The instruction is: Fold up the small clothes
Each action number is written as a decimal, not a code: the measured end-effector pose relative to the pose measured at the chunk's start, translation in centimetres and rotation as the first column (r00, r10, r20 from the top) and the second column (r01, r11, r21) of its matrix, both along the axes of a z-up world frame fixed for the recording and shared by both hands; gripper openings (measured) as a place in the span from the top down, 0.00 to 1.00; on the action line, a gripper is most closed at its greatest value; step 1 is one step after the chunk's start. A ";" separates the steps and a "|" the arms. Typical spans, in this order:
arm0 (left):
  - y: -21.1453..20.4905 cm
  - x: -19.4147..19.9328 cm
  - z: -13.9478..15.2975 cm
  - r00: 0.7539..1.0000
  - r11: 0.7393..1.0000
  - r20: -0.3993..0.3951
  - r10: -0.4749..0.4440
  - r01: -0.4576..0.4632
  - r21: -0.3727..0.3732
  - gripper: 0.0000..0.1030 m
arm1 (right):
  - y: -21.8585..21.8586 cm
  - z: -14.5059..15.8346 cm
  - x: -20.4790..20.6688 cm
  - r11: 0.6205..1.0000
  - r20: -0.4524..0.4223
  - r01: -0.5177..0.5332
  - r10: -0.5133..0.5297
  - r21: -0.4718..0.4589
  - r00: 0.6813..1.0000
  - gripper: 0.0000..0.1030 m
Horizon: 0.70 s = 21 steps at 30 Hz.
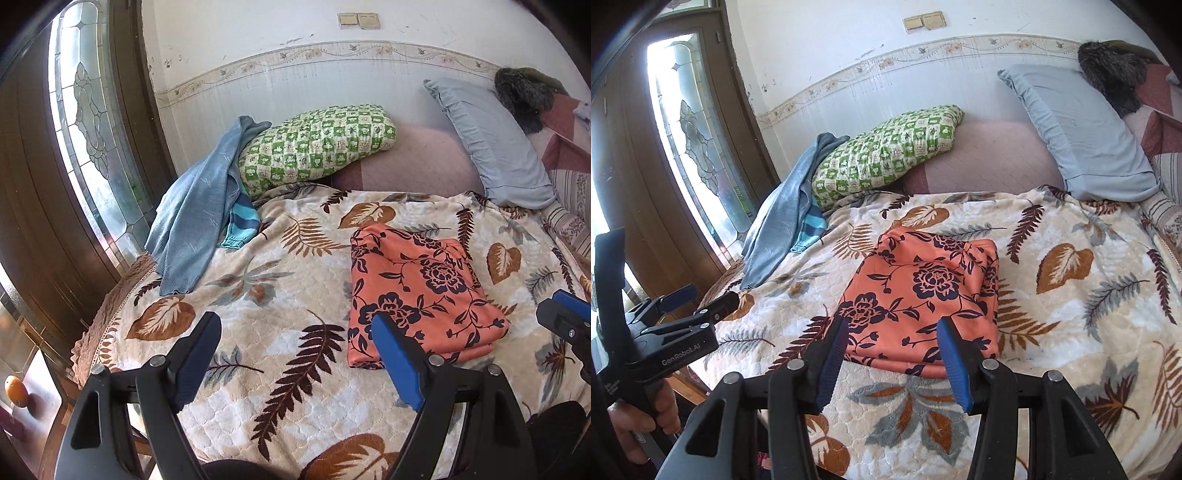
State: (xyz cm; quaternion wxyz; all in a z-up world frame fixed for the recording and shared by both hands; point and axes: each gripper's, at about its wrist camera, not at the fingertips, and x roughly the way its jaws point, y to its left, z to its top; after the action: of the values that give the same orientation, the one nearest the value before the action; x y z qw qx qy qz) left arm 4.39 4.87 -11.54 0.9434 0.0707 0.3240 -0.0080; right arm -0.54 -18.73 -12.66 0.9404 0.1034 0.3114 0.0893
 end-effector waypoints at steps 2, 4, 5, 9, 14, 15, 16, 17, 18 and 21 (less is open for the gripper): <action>0.1 -0.3 0.5 1.000 1.000 0.007 0.003 -0.003 -0.008 0.18 | 0.2 0.5 -0.3 1.000 0.011 0.002 -0.002 0.001 1.000 0.48; 0.1 -0.6 1.0 1.000 1.000 0.017 0.005 -0.005 -0.010 0.18 | 0.4 0.8 -0.4 1.000 0.011 0.010 -0.010 0.003 1.000 0.48; 0.1 -0.7 1.3 1.000 1.000 0.023 0.008 -0.008 -0.010 0.18 | 0.4 1.0 -0.5 1.000 0.014 0.017 -0.017 0.005 1.000 0.48; 0.3 -1.2 2.2 0.999 1.000 0.039 0.015 -0.014 -0.018 0.18 | 0.5 1.6 -0.9 0.999 0.030 0.045 -0.044 -0.015 0.999 0.48; 0.3 -1.8 2.9 0.999 1.000 0.051 0.019 -0.018 -0.020 0.18 | 0.1 1.7 -1.1 0.997 0.032 0.073 -0.072 -0.015 0.997 0.48; 0.3 -1.9 3.0 0.998 1.000 0.054 0.018 -0.017 -0.018 0.17 | 0.0 1.7 -1.2 0.997 0.033 0.077 -0.077 -0.013 0.997 0.48; 0.3 -2.0 3.1 0.998 1.000 0.056 0.019 -0.018 -0.017 0.15 | -0.1 1.8 -1.2 0.997 0.036 0.080 -0.079 -0.014 0.996 0.48; 0.3 -2.1 3.3 0.998 1.000 0.062 0.021 -0.020 -0.016 0.14 | -0.1 1.8 -1.3 0.997 0.039 0.081 -0.081 -0.017 0.996 0.48; 0.4 -2.3 3.4 0.997 1.000 0.068 0.022 -0.021 -0.017 0.11 | -0.1 1.8 -1.4 0.996 0.042 0.083 -0.082 -0.021 0.996 0.48; 0.5 -2.8 3.8 0.996 1.000 0.084 0.024 -0.022 -0.022 0.10 | -0.1 1.7 -1.5 0.996 0.046 0.083 -0.082 -0.030 0.996 0.48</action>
State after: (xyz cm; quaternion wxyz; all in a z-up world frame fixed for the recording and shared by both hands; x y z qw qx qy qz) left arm 1.62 5.33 -7.72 0.9570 0.0573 0.2845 0.0025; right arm -2.03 -18.81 -10.94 0.9515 0.0991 0.2873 0.0476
